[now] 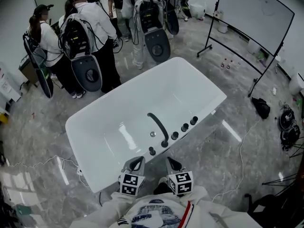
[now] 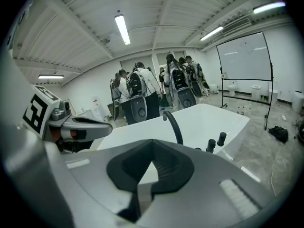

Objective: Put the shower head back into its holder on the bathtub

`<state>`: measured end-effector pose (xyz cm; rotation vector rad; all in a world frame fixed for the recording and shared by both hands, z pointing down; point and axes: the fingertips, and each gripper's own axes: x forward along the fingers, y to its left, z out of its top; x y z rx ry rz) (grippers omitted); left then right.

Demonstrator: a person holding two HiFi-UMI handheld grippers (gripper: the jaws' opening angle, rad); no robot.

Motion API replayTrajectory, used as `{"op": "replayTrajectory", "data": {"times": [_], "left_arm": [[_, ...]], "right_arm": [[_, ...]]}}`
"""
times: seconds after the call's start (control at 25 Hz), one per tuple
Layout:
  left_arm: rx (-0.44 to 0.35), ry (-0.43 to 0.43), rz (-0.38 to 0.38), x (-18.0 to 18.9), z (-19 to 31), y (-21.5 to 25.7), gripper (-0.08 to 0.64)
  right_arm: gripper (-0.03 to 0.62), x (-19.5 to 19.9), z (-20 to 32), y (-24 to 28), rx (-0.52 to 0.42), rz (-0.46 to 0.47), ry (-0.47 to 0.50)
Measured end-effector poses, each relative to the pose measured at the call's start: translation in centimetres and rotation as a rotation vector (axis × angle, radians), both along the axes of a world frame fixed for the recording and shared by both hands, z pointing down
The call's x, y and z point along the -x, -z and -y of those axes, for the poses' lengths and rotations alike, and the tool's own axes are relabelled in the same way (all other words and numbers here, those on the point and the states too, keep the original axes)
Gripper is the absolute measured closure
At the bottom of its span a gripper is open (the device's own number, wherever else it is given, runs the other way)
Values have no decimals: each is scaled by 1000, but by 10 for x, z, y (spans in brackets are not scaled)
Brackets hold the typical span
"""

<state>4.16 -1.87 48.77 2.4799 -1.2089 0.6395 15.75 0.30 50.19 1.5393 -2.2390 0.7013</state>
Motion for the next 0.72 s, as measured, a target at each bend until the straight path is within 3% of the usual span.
{"op": "replayTrajectory", "data": {"times": [0.24,0.56,0.72], "left_arm": [[-28,-16,-47,62,-56,3,560],[-67,-42,-84,90,-132,12,560],[-81,-58,-100,117,-166,8,560]], "right_arm": [[588,51,-52,21,-84,-59,-66],[588,77,-118,35,-128,-89,-107],[588,109,-156,32,-139,-105,-114]]}}
